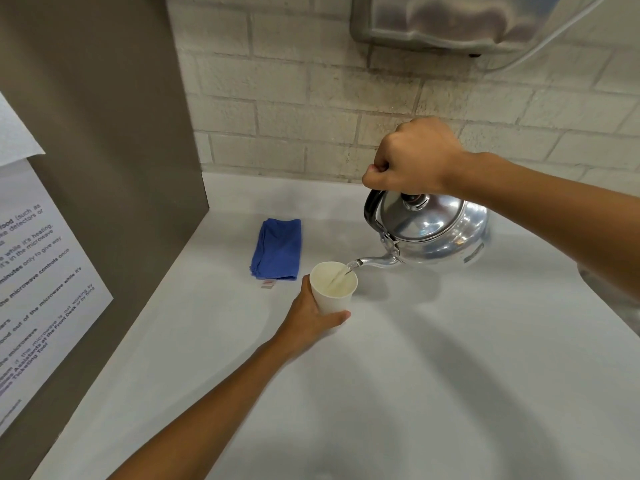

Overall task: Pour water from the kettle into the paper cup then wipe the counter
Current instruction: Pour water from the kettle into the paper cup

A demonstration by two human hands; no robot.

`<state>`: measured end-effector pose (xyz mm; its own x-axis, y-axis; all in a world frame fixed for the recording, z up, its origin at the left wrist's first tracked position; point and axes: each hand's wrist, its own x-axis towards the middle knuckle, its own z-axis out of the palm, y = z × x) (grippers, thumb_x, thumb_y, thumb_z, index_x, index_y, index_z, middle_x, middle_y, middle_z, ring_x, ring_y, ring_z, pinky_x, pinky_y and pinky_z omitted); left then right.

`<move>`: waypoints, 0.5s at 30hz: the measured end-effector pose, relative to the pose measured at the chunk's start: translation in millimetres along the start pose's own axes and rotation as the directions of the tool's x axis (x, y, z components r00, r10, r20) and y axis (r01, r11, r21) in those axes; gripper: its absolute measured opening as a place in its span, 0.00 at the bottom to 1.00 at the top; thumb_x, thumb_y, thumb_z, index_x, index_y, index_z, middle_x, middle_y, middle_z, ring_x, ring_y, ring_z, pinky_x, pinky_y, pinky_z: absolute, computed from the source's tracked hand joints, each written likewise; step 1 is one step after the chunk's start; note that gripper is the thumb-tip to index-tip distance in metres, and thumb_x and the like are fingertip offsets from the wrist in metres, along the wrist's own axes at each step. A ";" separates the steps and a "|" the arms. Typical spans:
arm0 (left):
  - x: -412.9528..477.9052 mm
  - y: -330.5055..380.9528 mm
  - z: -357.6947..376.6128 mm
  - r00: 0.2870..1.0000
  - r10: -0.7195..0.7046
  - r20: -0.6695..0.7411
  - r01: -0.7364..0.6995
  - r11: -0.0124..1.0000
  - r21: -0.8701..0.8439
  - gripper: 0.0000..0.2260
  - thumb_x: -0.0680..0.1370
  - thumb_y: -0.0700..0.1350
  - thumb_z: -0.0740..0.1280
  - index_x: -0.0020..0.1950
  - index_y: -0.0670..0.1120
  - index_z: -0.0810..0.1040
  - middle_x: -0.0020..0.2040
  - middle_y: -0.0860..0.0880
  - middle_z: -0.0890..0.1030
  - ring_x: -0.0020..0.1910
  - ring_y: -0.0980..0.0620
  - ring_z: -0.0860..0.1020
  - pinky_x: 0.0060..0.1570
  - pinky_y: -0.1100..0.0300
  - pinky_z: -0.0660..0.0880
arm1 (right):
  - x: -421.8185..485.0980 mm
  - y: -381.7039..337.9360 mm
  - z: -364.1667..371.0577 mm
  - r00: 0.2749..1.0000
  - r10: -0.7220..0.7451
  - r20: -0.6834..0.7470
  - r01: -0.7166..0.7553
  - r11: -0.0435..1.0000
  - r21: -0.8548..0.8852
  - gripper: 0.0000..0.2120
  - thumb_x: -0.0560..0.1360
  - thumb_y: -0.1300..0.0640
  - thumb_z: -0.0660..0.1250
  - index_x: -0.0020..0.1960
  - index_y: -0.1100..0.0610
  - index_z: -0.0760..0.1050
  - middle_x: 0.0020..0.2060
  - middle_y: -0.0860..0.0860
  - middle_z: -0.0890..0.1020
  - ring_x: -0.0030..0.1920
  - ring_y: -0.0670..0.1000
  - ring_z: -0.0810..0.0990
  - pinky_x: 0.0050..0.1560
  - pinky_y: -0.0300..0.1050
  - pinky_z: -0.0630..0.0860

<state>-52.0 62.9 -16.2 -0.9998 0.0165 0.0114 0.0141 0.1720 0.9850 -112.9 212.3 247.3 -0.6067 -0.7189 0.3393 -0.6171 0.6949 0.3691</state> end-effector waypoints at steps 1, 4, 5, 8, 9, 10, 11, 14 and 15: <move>0.2 -0.2 0.0 1.000 0.000 0.000 0.000 1.000 0.004 0.35 0.66 0.46 0.77 0.61 0.59 0.57 0.57 0.57 0.68 0.52 0.62 0.70 0.36 0.79 0.71 | 0.0 -0.1 -0.5 1.000 0.005 -0.004 -0.005 1.000 0.000 0.22 0.69 0.54 0.61 0.20 0.55 0.56 0.17 0.49 0.58 0.21 0.49 0.54 0.27 0.38 0.52; 0.5 -0.4 -0.2 1.000 0.000 -0.002 0.000 1.000 0.012 0.35 0.65 0.46 0.77 0.61 0.59 0.57 0.57 0.57 0.68 0.52 0.62 0.70 0.36 0.81 0.70 | 0.3 -0.6 -1.3 1.000 0.008 -0.008 -0.008 1.000 -0.008 0.22 0.69 0.54 0.61 0.20 0.55 0.56 0.17 0.49 0.58 0.21 0.49 0.54 0.27 0.37 0.53; 0.4 -0.3 -0.4 1.000 -0.002 -0.001 0.002 1.000 0.013 0.35 0.65 0.46 0.77 0.61 0.59 0.57 0.57 0.57 0.68 0.52 0.62 0.70 0.36 0.81 0.70 | 0.4 -0.8 -1.3 1.000 0.005 -0.006 -0.005 1.000 -0.013 0.22 0.69 0.54 0.61 0.20 0.55 0.56 0.17 0.49 0.58 0.21 0.49 0.54 0.27 0.37 0.53; -0.2 0.5 -0.5 1.000 -0.007 0.004 0.007 1.000 0.007 0.35 0.66 0.46 0.77 0.61 0.60 0.57 0.57 0.57 0.68 0.52 0.62 0.71 0.36 0.80 0.71 | 0.6 -1.3 -1.5 1.000 -0.006 0.004 0.006 1.000 -0.024 0.22 0.69 0.53 0.61 0.20 0.55 0.56 0.17 0.49 0.57 0.21 0.50 0.54 0.27 0.37 0.54; -0.5 0.9 -0.6 1.000 -0.006 0.003 0.006 1.000 0.006 0.34 0.66 0.46 0.77 0.61 0.60 0.57 0.57 0.57 0.68 0.52 0.62 0.71 0.36 0.80 0.71 | 0.7 -1.5 -1.5 1.000 -0.009 0.006 0.009 1.000 -0.025 0.22 0.69 0.53 0.61 0.20 0.55 0.56 0.17 0.49 0.57 0.21 0.50 0.54 0.27 0.37 0.54; -0.8 1.1 -0.6 1.000 -0.004 0.001 0.004 1.000 0.006 0.34 0.66 0.46 0.77 0.61 0.60 0.57 0.57 0.57 0.68 0.52 0.62 0.71 0.36 0.80 0.71 | 0.6 -1.6 -1.6 1.000 -0.010 0.008 0.011 1.000 -0.027 0.22 0.69 0.53 0.61 0.20 0.55 0.56 0.17 0.49 0.57 0.21 0.50 0.54 0.27 0.37 0.54; -0.9 1.6 -0.7 1.000 -0.002 -0.003 0.002 1.000 0.008 0.34 0.66 0.46 0.77 0.61 0.59 0.57 0.57 0.57 0.68 0.52 0.61 0.71 0.36 0.79 0.71 | 0.5 -1.7 -1.8 1.000 -0.012 0.011 0.013 0.999 -0.031 0.22 0.69 0.53 0.61 0.20 0.56 0.56 0.17 0.49 0.57 0.21 0.50 0.54 0.27 0.37 0.54; -1.8 3.5 -0.7 1.000 -0.009 -0.015 0.009 1.000 0.020 0.35 0.65 0.46 0.77 0.61 0.59 0.57 0.59 0.55 0.69 0.54 0.57 0.71 0.36 0.76 0.71 | 0.3 -1.6 -1.4 1.000 -0.020 0.021 0.021 0.999 -0.044 0.22 0.69 0.52 0.61 0.21 0.56 0.57 0.17 0.50 0.58 0.21 0.50 0.55 0.27 0.37 0.53; -2.1 4.0 -0.6 1.000 -0.009 -0.016 0.009 1.000 0.020 0.35 0.66 0.46 0.77 0.61 0.59 0.57 0.59 0.55 0.69 0.54 0.57 0.70 0.36 0.76 0.71 | 0.5 -1.3 -1.6 1.000 -0.020 0.022 0.021 0.999 -0.045 0.22 0.69 0.52 0.61 0.21 0.56 0.57 0.17 0.50 0.58 0.21 0.50 0.55 0.27 0.38 0.53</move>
<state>-49.9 63.0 -12.2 -1.0000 -0.0012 0.0059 0.0056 0.1916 0.9815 -111.6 211.0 248.4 -0.6052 -0.7321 0.3126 -0.6066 0.6784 0.4145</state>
